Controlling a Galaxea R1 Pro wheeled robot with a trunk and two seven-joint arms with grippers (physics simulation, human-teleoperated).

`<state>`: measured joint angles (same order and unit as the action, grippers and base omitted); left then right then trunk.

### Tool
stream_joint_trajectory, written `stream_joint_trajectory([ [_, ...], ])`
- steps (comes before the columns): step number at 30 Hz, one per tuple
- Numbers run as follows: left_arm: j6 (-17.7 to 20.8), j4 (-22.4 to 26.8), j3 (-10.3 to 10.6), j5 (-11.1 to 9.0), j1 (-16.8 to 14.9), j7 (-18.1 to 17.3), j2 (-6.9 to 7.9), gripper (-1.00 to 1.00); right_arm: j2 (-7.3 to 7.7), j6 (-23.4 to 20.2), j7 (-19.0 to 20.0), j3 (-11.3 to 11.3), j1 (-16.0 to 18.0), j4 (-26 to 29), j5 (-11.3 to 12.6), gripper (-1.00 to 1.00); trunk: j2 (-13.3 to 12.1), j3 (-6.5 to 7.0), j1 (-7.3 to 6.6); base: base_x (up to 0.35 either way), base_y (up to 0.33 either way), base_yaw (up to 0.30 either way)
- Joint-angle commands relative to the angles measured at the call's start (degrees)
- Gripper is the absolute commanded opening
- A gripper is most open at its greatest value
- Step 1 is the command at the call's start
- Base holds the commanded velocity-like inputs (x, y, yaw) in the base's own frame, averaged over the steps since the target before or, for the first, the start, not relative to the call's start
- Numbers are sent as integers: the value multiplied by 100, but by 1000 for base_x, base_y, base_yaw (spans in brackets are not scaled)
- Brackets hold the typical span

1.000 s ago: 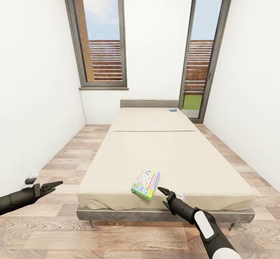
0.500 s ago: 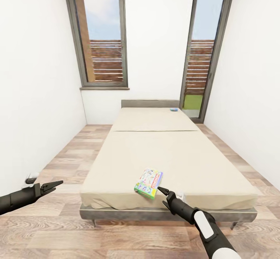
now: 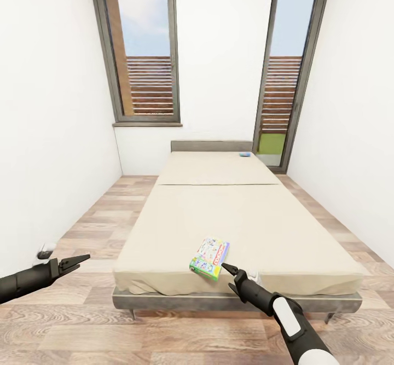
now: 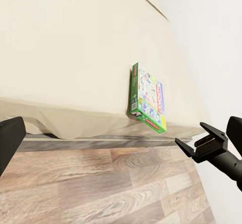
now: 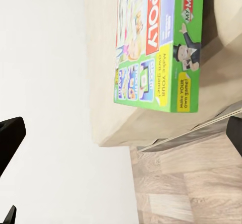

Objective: Put all the toys in the child's room - the three board games (two on the bed and one on the table), the two jigsaw puzzles on the table, and the tennis ball on the table - inside the toy box on the table in the child's room.

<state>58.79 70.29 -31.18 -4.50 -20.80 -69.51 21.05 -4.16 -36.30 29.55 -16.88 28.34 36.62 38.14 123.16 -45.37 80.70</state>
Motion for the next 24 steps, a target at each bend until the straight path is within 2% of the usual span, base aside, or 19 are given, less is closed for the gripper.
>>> stream_joint_trajectory([
  [1, 45, -2, -2, -16, -3, -7, 0, 100, -7, -44, 6, -34, 4, 2, 9, 100, 3, -6, -1, 0, 0, 0],
  [7, 45, -2, -2, -16, -3, -9, -4, 100, -6, -44, 6, -31, 4, 3, 9, 100, 3, -6, -1, 0, 0, 0],
  [24, 54, -2, -1, -16, -3, -10, -5, 100, -19, -36, 6, -33, 4, 2, 9, 100, 684, -311, 372, 0, 0, 0],
])
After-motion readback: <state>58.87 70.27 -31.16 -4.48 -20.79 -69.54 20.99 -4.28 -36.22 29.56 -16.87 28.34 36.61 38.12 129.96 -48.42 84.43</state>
